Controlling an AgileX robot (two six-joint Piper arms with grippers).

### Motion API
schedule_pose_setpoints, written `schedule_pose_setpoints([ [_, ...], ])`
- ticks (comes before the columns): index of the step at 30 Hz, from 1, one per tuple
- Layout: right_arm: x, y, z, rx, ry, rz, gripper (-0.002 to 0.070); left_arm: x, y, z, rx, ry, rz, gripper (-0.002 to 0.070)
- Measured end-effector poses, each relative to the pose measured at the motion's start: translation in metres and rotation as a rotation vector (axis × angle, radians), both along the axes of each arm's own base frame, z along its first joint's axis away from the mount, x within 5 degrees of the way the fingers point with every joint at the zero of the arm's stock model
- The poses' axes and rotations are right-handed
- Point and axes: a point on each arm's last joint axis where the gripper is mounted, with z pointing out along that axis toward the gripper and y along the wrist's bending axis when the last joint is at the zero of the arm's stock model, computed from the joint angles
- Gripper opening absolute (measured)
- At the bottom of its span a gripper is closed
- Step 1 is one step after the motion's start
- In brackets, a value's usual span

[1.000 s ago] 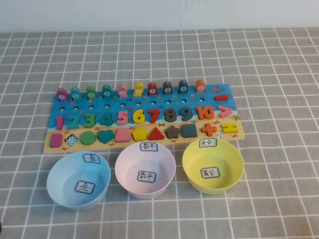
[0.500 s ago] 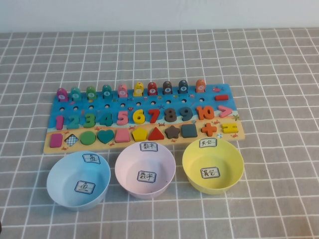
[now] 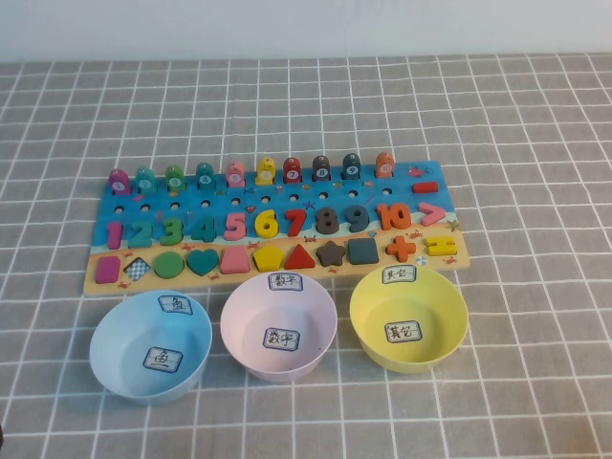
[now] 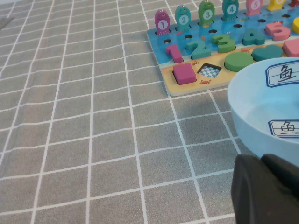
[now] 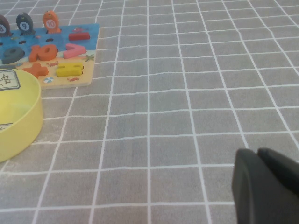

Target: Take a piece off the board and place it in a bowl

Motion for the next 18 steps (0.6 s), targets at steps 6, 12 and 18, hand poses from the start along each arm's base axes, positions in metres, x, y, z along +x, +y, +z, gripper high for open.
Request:
schedule_pose_setpoints([
  [6, 0.0, 0.0, 0.0, 0.0, 0.0, 0.0, -0.0017, 0.0, 0.0, 0.0, 0.0, 0.0, 0.0, -0.0005],
  [12, 0.0, 0.0, 0.0, 0.0, 0.0, 0.0, -0.0017, 0.0003, 0.0008, 0.0008, 0.029, -0.012, 0.0, -0.0005],
  [18, 0.0, 0.0, 0.0, 0.0, 0.0, 0.0, -0.0017, 0.0018, -0.0031, 0.0082, -0.253, -0.062, 0.03, -0.0005],
])
